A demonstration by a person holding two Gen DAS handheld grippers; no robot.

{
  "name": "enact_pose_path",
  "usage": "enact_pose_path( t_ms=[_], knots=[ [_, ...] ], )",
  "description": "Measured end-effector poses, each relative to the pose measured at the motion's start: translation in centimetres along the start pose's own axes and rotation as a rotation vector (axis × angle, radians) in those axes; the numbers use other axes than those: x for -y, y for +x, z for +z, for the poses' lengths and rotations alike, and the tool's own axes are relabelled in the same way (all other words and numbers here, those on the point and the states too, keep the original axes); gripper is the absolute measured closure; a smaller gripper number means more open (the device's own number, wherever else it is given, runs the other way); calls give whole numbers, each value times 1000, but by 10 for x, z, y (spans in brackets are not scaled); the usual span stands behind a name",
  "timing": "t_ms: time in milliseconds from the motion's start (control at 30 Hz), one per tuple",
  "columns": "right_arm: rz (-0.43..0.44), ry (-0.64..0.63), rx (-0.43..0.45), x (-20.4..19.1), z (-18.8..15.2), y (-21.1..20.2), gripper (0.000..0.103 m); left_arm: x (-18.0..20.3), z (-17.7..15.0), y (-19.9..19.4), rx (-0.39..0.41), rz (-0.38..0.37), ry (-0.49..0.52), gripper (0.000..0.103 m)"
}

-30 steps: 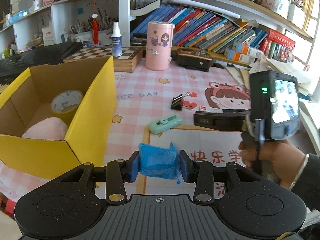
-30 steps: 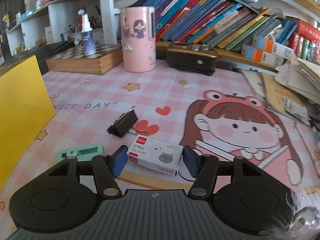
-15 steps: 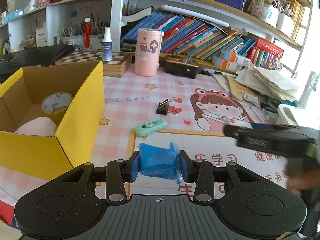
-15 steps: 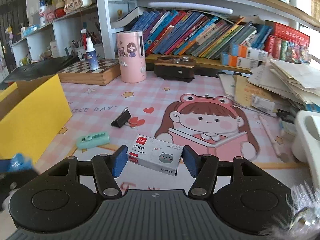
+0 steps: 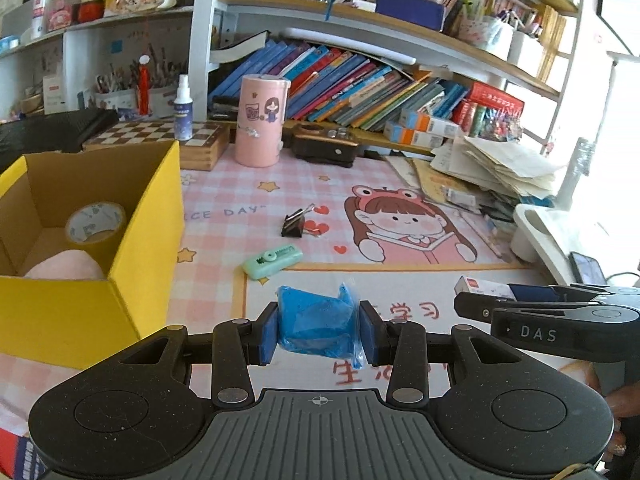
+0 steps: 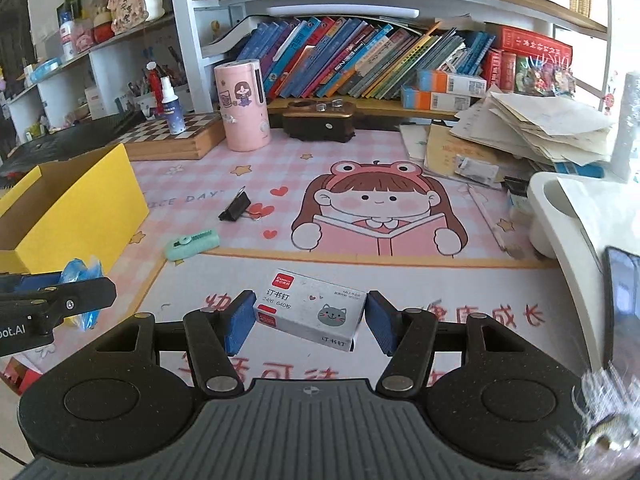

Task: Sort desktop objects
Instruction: 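Carry the blue bag with the left gripper toward the box while the right gripper carries the staple box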

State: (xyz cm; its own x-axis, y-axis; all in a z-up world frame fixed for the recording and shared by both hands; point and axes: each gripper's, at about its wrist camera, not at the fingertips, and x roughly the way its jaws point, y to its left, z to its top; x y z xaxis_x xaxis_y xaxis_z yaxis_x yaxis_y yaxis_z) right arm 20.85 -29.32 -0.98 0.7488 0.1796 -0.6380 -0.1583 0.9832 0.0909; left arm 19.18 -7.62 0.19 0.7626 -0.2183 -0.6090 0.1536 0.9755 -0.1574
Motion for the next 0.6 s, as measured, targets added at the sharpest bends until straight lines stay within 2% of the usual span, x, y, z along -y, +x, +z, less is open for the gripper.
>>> enact_pose_path(
  t_ms=[600],
  knots=[
    [-16,-25,-29,-98,-62,-62,46,-71,-62,-88,-22,4,-15,64]
  ],
)
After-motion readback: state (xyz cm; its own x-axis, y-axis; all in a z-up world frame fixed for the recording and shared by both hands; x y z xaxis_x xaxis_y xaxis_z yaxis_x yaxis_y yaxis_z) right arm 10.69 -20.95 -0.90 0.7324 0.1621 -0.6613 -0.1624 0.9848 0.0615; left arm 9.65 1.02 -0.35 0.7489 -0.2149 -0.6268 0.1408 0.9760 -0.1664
